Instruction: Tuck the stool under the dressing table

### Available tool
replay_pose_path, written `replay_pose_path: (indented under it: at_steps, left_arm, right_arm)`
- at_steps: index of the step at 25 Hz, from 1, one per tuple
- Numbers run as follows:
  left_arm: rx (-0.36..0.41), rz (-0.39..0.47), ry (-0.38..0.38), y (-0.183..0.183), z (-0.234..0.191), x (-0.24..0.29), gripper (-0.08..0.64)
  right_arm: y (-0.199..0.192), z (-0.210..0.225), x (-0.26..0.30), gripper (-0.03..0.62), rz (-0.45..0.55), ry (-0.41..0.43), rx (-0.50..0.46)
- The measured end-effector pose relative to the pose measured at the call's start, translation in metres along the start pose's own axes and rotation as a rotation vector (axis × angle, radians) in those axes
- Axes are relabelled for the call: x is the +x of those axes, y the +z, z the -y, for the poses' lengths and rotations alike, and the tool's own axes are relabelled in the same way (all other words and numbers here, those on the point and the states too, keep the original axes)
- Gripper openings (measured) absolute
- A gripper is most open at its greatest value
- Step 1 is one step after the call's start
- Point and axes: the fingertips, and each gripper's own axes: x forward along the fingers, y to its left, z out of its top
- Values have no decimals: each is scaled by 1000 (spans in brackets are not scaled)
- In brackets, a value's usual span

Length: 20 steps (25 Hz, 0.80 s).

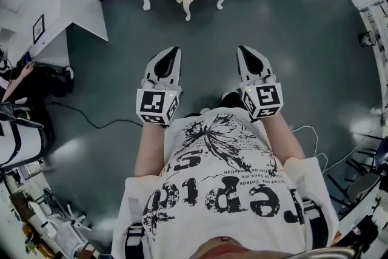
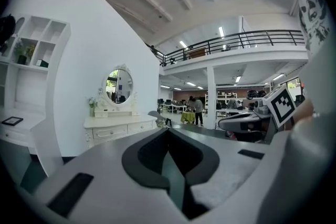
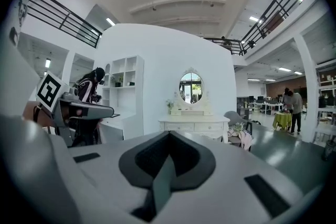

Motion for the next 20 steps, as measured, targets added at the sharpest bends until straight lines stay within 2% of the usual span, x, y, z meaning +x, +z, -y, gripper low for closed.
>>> replay_pose_path:
  at_steps: [4,9,15,20]
  left_arm:
    - [-21,-18,8,-9,-10,16,20]
    - [-40,-34,35,-13,-22,64,20]
    - [-46,-58,90,-8,-35,148,20]
    - [-72,-70,155,2,-52,237,20]
  right_arm:
    - [-9,8,18,17,-28,10,-12]
    - [-12,44,61,17,-32,36,-21]
    - [0,117,133,17,-28,78,-11]
    - [12,194,201,17,-45,126,-43]
